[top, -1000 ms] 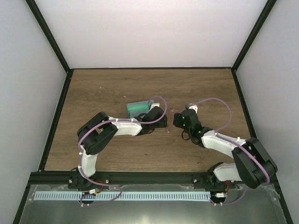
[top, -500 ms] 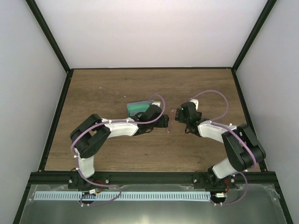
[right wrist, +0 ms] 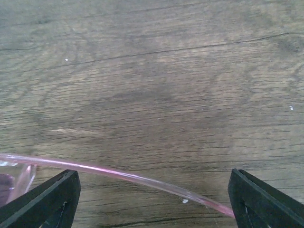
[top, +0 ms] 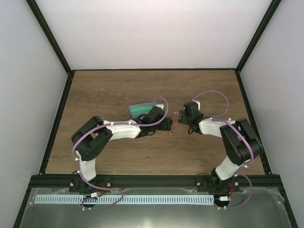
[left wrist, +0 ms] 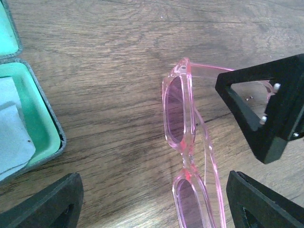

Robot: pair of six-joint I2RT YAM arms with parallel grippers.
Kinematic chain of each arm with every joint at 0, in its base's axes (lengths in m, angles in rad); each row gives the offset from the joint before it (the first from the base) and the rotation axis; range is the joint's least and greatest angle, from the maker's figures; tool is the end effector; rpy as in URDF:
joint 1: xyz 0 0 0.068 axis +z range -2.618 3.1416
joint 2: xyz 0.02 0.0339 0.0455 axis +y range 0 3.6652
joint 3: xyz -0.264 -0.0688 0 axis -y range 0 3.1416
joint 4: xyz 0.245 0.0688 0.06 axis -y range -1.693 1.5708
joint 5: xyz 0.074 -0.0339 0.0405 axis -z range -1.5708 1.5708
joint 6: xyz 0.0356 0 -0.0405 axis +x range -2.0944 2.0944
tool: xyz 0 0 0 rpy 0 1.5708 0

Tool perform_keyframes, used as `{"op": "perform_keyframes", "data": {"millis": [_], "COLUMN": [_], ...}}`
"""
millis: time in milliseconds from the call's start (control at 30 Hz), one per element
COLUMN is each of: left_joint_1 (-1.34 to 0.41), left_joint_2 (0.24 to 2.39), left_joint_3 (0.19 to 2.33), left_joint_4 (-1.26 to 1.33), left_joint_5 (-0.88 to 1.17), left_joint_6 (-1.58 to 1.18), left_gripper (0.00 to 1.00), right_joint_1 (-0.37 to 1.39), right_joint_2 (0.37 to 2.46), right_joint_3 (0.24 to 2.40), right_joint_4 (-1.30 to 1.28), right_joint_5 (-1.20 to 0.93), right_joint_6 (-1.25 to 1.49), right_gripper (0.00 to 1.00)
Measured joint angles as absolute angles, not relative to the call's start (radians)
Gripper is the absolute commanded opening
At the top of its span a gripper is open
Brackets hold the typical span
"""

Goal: Organize the sunglasses
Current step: Fold the sunglasses at the center of the board.

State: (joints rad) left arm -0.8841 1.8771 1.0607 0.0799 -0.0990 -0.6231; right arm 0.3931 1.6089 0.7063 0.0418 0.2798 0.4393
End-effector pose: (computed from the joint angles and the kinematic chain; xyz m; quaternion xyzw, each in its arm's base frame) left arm 0.2514 -0.3011 0.1543 0.0989 0.9080 -0.2439 0.3260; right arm 0.2804 0.1056 0.1401 0.0699 0.9271 0.0196 0.3677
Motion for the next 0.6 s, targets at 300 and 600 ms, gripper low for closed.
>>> {"op": "perform_keyframes", "data": {"millis": [300, 600], "left_joint_1": [-0.884, -0.884], "left_joint_2": [1.882, 1.929], "left_joint_3": [1.073, 1.109], "left_joint_4": [0.076, 0.068], "left_joint_5": [-0.085, -0.075], "left_joint_6": [-0.622, -0.620], "left_gripper": [0.85, 0.85], "right_joint_1": [0.390, 0.396], "right_joint_2": [1.644, 1.659], "right_joint_3": [0.724, 0.725], "right_joint_4": [0.030, 0.020], "right_joint_5": [0.270, 0.267], "right_joint_6": [0.456, 0.483], "right_gripper": [0.61, 0.45]}}
